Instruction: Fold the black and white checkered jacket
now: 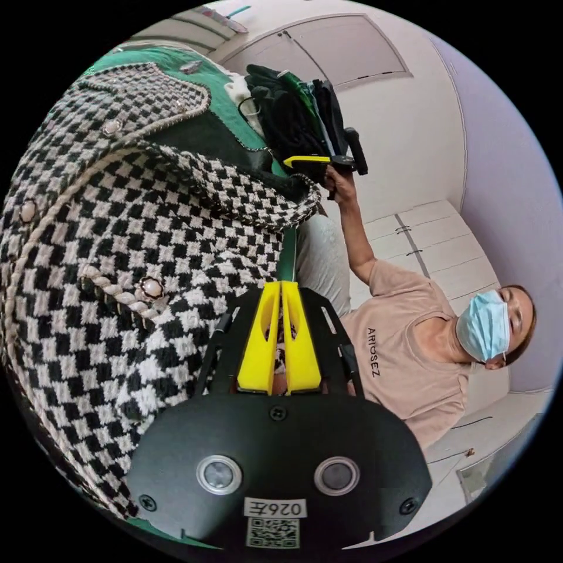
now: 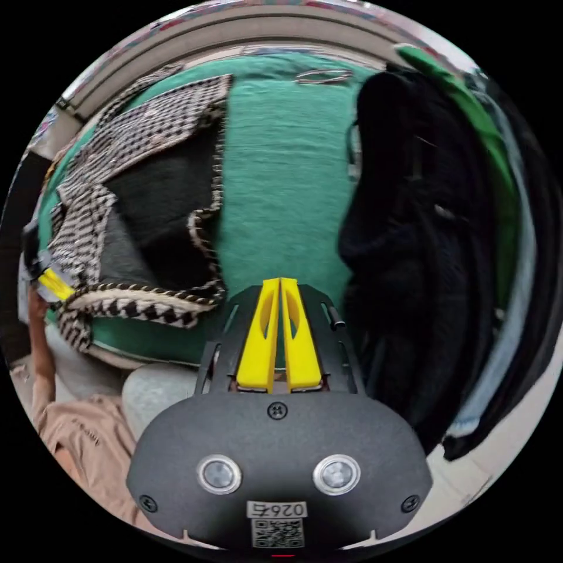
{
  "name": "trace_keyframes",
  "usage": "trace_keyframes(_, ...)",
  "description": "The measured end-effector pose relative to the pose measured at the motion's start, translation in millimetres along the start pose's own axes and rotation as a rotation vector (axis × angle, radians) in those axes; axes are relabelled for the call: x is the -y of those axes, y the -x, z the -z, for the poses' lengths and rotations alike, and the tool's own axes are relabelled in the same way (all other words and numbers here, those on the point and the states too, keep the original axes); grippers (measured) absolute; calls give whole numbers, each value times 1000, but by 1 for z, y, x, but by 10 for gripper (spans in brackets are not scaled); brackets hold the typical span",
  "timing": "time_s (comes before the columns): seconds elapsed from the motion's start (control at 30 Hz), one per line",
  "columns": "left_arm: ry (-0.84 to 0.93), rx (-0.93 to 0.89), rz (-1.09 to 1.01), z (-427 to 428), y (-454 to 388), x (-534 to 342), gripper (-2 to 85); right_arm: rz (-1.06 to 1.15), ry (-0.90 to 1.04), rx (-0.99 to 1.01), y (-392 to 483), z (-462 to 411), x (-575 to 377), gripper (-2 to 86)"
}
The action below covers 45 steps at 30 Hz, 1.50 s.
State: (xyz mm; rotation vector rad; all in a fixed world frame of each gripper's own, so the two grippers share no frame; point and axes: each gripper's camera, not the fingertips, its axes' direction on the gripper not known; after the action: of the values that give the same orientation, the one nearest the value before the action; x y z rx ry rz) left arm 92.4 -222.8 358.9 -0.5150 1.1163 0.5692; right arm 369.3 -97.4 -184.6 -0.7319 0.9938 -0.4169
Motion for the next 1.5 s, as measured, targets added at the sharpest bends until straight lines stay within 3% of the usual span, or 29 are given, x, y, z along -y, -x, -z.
trace_keyframes(0.07, -186, 133, 10, 46, -7, -18, -9, -2, -137, 14, 0, 17, -12, -8)
trace_keyframes(0.13, -473, 330, 146, 104, -5, -59, -8, 59, -318, 155, 10, 47, -14, -7)
trace_keyframes(0.2, -649, 475, 252, 130, -1, -93, -5, 110, -423, 261, 20, 67, -4, 4)
trace_keyframes(0.33, -795, 578, 374, 149, 16, -122, 48, 151, -462, 377, 40, 81, 51, 16)
trace_keyframes(0.47, -747, 818, 404, 149, 18, -110, 133, 30, -377, 281, 37, 40, 90, 58)
trace_keyframes(0.53, -577, 912, 441, 138, 31, -95, 173, -68, -386, 392, 20, 7, 95, 81)
trace_keyframes(0.63, -486, 1021, 491, 129, 38, -89, 160, -162, -378, 590, -3, -31, 102, 97)
trace_keyframes(0.77, -587, 948, 555, 147, 44, -115, 112, -143, -299, 568, -6, -56, 114, 103)
trace_keyframes(0.87, -781, 689, 617, 170, 60, -158, 89, -113, -308, 499, -7, -57, 112, 94)
trace_keyframes(1.03, -959, 400, 557, 175, 65, -174, 192, -133, -313, 570, -26, -65, 110, 98)
trace_keyframes(1.23, -887, 580, 586, 168, 62, -164, 157, -145, -329, 617, -39, -72, 110, 122)
trace_keyframes(1.27, -893, 567, 589, 169, 62, -166, 150, -144, -336, 633, -40, -72, 110, 128)
trace_keyframes(1.33, -930, 339, 556, 172, 68, -177, 110, -153, -368, 683, -46, -73, 109, 137)
trace_keyframes(1.4, -923, 241, 532, 168, 76, -176, 97, -160, -406, 688, -50, -72, 108, 124)
trace_keyframes(1.5, -813, 326, 507, 150, 79, -149, 106, -152, -404, 728, -54, -76, 112, 117)
